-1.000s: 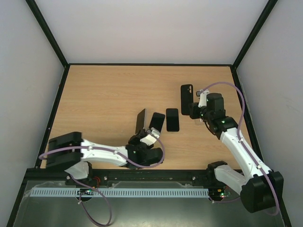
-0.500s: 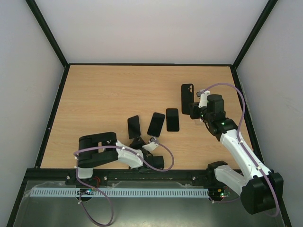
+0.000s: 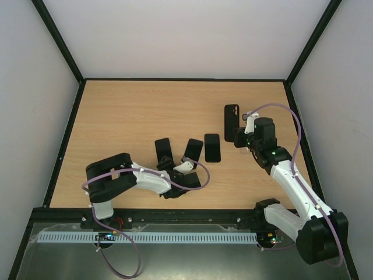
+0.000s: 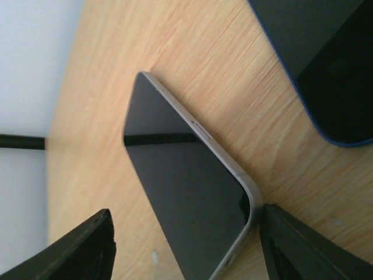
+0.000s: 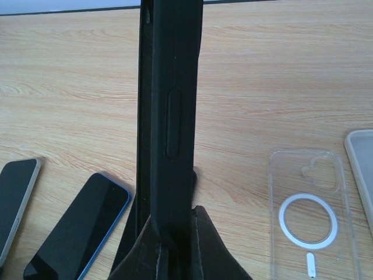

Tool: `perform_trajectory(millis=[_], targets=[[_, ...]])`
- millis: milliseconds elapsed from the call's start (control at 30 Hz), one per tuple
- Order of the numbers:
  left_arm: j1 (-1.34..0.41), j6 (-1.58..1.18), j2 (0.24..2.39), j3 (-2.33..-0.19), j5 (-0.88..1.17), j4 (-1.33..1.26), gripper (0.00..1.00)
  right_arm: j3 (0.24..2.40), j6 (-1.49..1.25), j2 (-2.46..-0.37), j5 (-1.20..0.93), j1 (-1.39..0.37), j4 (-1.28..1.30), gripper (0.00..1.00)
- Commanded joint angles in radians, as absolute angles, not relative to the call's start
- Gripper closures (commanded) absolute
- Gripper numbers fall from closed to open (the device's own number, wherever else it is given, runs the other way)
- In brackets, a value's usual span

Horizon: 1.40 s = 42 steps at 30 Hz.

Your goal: Take the phone out of the phone case

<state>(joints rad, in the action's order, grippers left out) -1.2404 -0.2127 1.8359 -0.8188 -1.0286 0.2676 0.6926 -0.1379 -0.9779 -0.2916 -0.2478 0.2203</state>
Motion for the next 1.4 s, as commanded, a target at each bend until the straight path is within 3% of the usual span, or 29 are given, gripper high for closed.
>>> perform_trajectory(millis=[0,200,433,667,1167,1367], targets=[[-1.221,-0.163,1.768,-0.817,-0.882,0.276,0.26,0.69,-0.151,-0.977,-0.229,-0.242,0.166,0.98],[-1.221,-0.227,1.621,-0.807,-0.774,0.319,0.13,0.811,-0.092,-1.021,-0.169,-0.242,0.26,0.98],[-1.23,-0.38,1.36,-0.792,-0.653,0.301,0.12,1.004,0.059,-1.193,-0.221,-0.175,0.496,0.98],[-1.222,-0.49,1.101,-0.647,-0.437,-0.014,0.12,1.032,0.16,-1.405,-0.315,-0.126,0.637,0.98],[-1.218,-0.519,1.106,-0.599,-0.403,-0.064,0.12,1.059,0.186,-1.643,-0.193,-0.112,0.639,0.98],[-1.216,-0.517,1.104,-0.591,-0.408,-0.067,0.12,1.07,0.175,-1.664,-0.146,-0.025,0.616,0.98]])
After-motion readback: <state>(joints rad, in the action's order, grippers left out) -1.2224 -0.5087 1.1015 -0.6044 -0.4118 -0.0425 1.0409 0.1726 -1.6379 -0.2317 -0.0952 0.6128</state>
